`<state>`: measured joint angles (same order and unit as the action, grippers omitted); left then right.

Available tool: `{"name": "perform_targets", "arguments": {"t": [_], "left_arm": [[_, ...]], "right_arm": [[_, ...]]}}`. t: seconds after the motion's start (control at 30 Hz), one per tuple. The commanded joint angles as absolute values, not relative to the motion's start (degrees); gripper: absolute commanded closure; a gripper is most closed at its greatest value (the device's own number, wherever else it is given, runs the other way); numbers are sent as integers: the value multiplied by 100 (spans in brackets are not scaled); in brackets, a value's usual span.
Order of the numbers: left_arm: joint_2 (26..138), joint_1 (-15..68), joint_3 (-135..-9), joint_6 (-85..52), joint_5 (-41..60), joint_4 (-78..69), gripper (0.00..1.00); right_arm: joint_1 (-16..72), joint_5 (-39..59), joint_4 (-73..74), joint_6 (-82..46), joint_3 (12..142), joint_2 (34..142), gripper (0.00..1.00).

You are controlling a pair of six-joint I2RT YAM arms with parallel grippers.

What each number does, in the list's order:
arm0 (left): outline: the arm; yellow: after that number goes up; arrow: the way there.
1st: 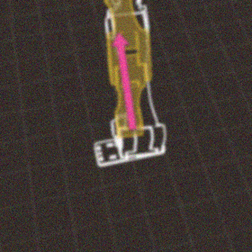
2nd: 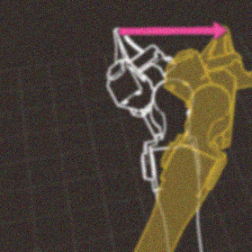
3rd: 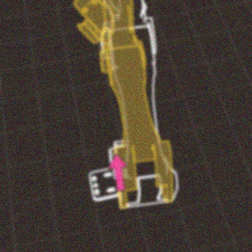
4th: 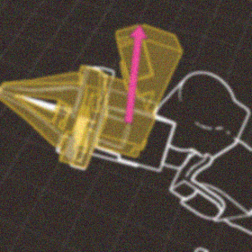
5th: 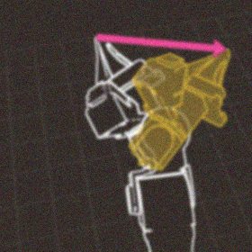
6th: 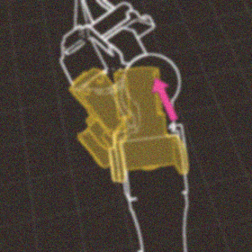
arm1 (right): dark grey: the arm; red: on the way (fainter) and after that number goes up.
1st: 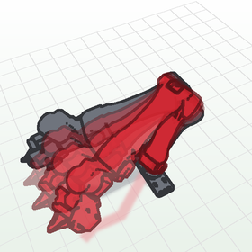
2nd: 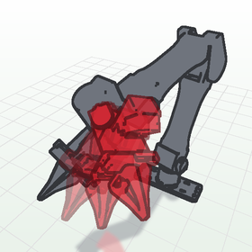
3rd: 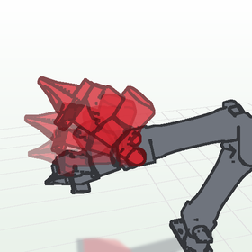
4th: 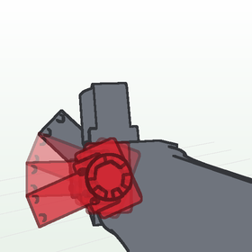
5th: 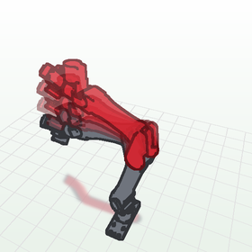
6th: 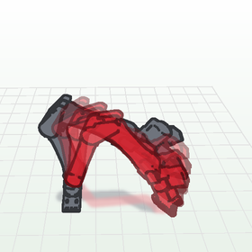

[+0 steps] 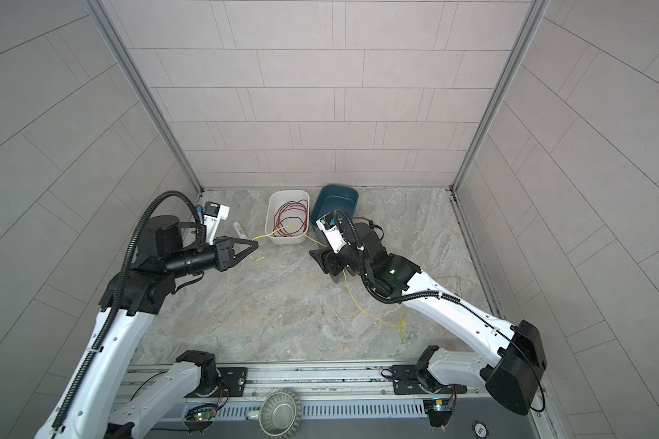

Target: Wrap the cables

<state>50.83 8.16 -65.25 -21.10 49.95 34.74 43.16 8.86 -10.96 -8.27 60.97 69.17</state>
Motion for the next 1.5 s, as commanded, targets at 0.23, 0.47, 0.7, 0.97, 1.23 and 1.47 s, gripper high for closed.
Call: {"name": "perform_targets", "arguments": {"t": [0.23,0.47,0.7,0.97,1.23,1.47], "left_arm": [[5108,845,-6737,-2068,5082,3155,100],[5096,845,-6690,-2048,5092,3146,100],[5098,844,-6701,-1956,4918,3278,100],[5086,845,-6689,-1938,4929,3322,100],[5072,845,-6680,-1942,4952,3322,100],[5046,847,-6680,-1990,4981,3261,100]], "right_arm": [[4023,1315,-1196,-557,6342,6925,32],[3916,1699,-1221,-570,6316,6991,34],[3802,1706,-1180,-881,6055,7187,37],[3529,1456,-1056,-1371,5771,6690,41],[3172,869,-2254,-1463,6203,6444,48],[2974,831,-2806,-1649,6381,6836,62]]}}
